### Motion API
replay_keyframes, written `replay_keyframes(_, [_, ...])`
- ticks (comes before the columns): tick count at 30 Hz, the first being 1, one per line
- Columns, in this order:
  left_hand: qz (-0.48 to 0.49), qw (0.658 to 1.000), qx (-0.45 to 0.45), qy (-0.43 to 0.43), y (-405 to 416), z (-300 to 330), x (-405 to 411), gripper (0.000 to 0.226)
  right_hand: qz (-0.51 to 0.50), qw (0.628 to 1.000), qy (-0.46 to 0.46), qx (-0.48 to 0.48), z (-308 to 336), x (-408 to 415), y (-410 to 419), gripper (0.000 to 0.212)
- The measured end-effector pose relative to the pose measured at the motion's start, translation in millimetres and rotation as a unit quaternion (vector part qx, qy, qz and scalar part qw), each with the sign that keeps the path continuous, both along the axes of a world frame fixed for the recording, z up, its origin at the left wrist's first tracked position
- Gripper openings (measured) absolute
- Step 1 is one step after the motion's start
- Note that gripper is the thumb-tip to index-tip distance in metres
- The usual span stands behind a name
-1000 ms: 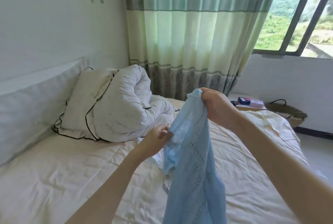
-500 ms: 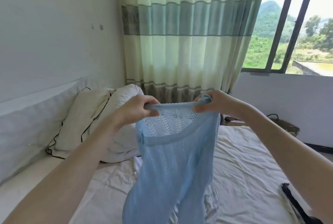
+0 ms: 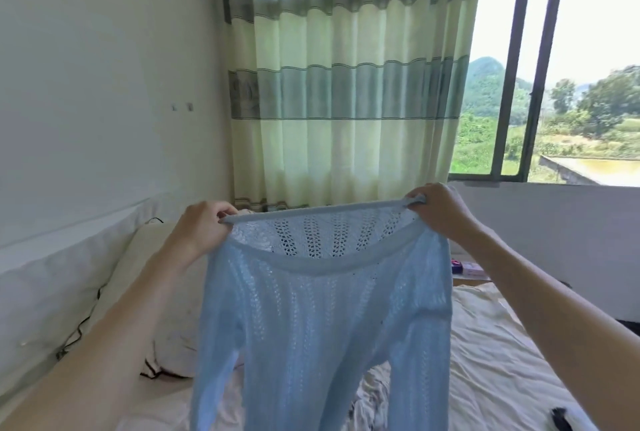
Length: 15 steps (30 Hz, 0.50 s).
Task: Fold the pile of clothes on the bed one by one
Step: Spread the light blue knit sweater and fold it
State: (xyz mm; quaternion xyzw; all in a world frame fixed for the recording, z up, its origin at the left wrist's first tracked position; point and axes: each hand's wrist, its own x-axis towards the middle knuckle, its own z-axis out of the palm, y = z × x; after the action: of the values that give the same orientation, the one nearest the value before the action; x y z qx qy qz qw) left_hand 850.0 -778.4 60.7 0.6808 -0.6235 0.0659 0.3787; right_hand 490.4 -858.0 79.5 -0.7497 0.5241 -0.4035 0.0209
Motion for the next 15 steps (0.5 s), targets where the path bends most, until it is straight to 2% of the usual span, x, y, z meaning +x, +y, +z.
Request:
replay_keyframes(2, [-0.005, 0.996, 0.005, 0.093, 1, 12, 7, 0.017, -0.007, 0.999, 0.046, -0.013, -1, -4, -1, 0.015])
replay_keyframes(5, [-0.015, 0.969, -0.053, 0.240, 6, 8, 3, 0.023, -0.025, 0.998, 0.011, -0.054, -11, -6, -1, 0.015])
replay_keyframes(6, [-0.007, 0.969, -0.042, 0.245, 8, -3, 0, 0.020, -0.032, 0.998, 0.018, -0.041, -18, -7, -1, 0.015])
replay_keyframes(9, [0.007, 0.975, 0.085, 0.205, 11, -39, -2, 0.016, -0.046, 0.989, 0.113, 0.085, -40, -11, 2, 0.015])
replay_keyframes(11, [0.014, 0.971, 0.086, 0.224, 14, -48, 6, 0.016, -0.057, 0.992, 0.075, 0.086, -49, -14, 2, 0.019])
replay_keyframes(13, [0.024, 0.966, 0.025, 0.257, 17, -52, 10, 0.016, -0.073, 0.996, -0.008, 0.048, -54, -12, 3, 0.024])
replay_keyframes(15, [0.012, 0.967, 0.029, 0.254, 21, -61, 4, 0.017, -0.040, 0.989, -0.104, 0.094, -57, -10, 3, 0.023])
